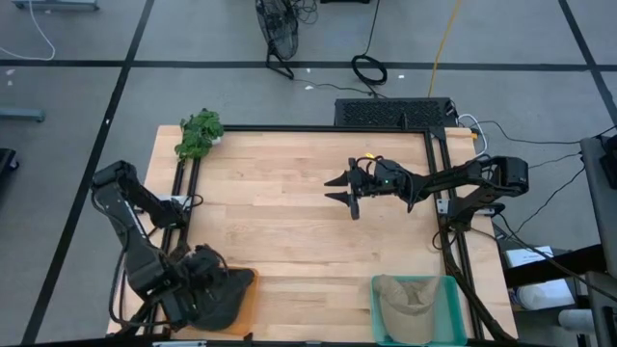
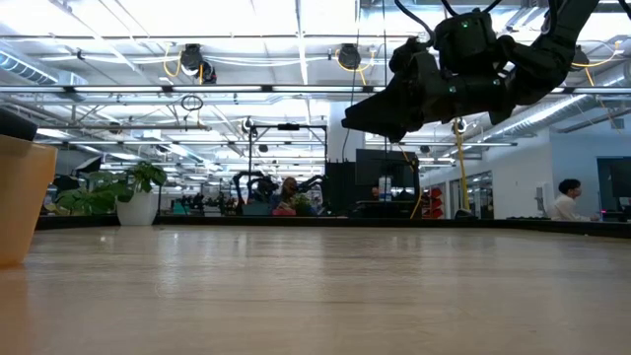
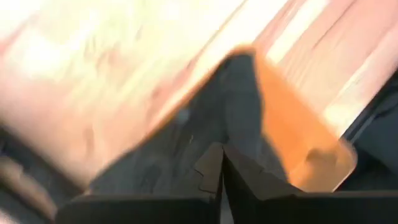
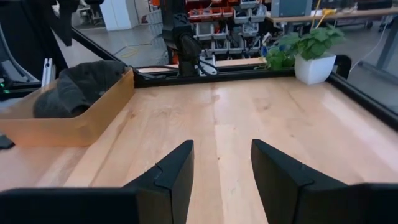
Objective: Pick & Place hat
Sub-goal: Return to Home Position
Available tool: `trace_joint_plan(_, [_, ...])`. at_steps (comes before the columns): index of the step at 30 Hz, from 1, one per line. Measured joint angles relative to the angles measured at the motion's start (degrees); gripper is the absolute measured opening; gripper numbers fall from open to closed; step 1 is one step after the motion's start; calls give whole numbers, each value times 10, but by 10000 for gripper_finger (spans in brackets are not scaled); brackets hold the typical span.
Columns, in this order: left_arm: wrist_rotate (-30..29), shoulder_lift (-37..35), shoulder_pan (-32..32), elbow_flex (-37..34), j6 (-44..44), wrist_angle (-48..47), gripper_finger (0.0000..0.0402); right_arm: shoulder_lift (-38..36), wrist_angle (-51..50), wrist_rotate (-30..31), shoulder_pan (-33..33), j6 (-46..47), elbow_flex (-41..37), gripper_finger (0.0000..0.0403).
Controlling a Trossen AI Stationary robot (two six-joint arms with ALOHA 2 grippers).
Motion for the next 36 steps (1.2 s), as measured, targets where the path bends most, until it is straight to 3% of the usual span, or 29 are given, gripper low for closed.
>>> trace_joint_plan(5, [-81,0,4,2,36,-2,12,0,-10,-2,14,10,0,139])
trace_joint_plan(11, [-87,-1,33,-6,96,-11,8,0,-11,-2,41,10,0,139])
trace_joint_plan(17, [-262,-20,78,-6,260,36,10,-30,8,10,67,7,0,131])
trace_joint_plan(21, [-361,-43,113,-6,361,67,6,-102,-72,69,86,-24,0,105])
trace_joint_plan(25, [-359,-62,176,-6,492,128,14,-182,-177,123,108,-55,0,66])
trace_joint_plan(30, [-333,-65,240,-6,684,267,5,-269,-271,138,128,-70,0,13])
trace_joint_plan(36, [-314,-78,273,-77,826,425,5,-329,-320,139,152,-37,-34,7])
